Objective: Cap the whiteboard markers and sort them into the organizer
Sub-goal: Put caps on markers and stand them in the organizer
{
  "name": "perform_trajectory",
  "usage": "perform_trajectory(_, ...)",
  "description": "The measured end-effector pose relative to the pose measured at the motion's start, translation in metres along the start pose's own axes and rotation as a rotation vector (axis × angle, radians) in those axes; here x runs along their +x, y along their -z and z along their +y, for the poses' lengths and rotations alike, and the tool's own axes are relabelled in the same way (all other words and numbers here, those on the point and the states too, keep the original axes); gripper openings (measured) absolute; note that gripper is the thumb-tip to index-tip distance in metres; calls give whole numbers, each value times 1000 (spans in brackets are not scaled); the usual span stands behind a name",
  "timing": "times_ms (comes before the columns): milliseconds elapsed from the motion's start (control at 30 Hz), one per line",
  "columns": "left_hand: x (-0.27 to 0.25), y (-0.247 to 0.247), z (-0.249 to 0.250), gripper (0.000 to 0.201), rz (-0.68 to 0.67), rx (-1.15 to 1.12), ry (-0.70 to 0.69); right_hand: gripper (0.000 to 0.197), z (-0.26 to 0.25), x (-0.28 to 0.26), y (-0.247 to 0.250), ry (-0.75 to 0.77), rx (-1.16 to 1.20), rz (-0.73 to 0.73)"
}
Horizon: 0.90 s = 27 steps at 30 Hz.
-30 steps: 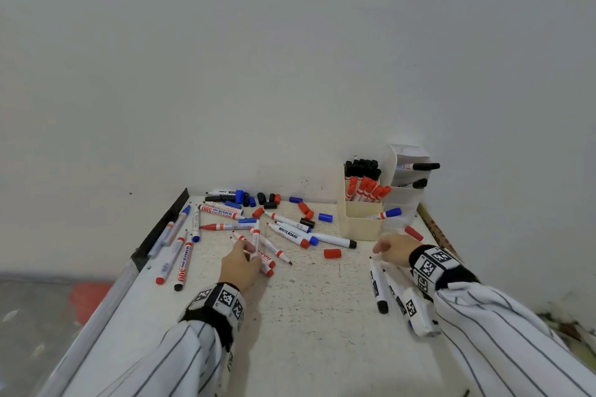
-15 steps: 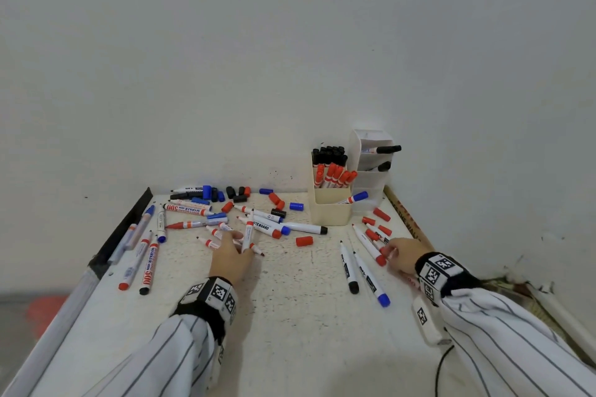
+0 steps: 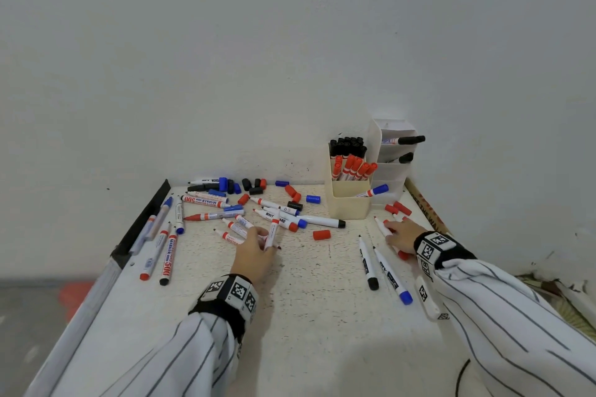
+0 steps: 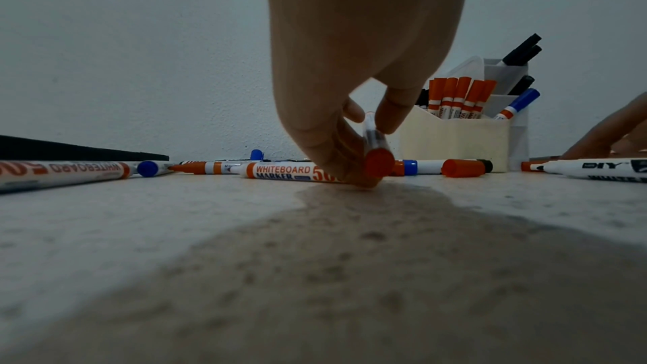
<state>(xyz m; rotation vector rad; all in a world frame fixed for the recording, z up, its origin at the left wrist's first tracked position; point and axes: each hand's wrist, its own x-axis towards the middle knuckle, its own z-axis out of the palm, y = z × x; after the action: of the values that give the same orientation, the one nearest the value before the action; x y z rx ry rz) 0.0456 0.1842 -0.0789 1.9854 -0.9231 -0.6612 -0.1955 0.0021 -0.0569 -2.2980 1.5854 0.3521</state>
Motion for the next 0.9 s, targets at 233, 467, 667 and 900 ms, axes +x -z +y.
perform_trajectory(233,1,-2,-3,22,-1,8,0,45,-3,-2,5,2,48,64)
perform_trajectory(467,4,-5,-3,18,-30,-35,-50,12,-6,-10,18,69,380,512)
perform_trajectory(667,-2,-5,0,13,-84,-65,-116,18,-39,-21,12,415,524,406)
perform_trajectory(900,-3,-3,-2,13,-90,-19,-175,25,-91,-31,-3,485,693,321)
